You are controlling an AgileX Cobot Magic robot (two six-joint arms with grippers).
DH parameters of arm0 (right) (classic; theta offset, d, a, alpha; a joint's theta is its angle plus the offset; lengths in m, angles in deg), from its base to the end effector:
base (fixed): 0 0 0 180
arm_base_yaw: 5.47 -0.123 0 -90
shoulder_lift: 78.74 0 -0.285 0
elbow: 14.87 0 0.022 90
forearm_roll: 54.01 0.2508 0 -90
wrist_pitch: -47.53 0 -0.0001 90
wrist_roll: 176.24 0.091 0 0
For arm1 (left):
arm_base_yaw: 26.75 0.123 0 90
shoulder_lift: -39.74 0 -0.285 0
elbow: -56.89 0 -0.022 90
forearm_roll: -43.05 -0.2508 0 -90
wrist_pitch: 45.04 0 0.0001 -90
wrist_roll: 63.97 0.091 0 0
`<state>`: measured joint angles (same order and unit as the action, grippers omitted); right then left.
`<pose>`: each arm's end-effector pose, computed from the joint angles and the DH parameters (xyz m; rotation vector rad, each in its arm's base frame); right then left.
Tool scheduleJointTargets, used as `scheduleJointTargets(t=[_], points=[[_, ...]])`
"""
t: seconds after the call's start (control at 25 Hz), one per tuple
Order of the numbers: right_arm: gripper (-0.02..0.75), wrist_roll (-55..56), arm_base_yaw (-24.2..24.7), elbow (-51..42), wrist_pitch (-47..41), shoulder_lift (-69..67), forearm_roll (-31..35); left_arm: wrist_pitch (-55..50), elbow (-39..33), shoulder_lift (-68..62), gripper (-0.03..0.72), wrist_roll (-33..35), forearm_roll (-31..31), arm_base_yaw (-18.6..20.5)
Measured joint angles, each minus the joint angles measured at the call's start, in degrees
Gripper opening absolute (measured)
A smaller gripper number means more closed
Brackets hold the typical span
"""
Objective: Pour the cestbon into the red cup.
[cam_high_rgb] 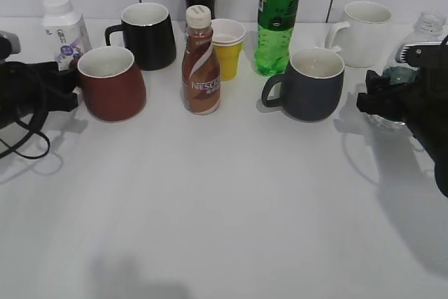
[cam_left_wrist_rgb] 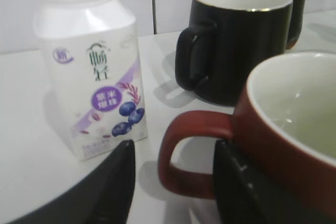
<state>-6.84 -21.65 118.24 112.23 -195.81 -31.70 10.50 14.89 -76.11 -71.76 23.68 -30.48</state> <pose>0.3007 0.0547 0.1254 -0.0037 1.7527 -0.1111 0.3219 -0.0459 0.1344 0.3090 1.7844 -0.2542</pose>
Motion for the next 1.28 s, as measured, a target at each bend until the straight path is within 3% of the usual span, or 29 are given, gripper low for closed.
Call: scheduleJointTargets(t=[0.4, 0.8, 1.08, 1.28], points=[[0.622, 0.06, 0.0, -2.06, -0.05, 1.08, 0.2, -13.82, 0.0, 8.6, 0.375, 0.0, -3.6, 0.0], [0.624, 0.1, 0.0, -4.12, -7.8, 6.33, 0.25, -32.55, -0.02, 17.51, 0.375, 0.0, -4.12, 0.0], [0.624, 0.12, 0.0, -7.42, -11.29, 9.72, 0.4, -47.13, -0.06, 25.88, 0.375, -0.42, 2.26, -2.89], [0.624, 0.17, 0.0, -7.7, -20.53, 12.34, 0.45, -56.49, -0.06, 32.32, 0.374, -0.42, 8.69, -6.03]])
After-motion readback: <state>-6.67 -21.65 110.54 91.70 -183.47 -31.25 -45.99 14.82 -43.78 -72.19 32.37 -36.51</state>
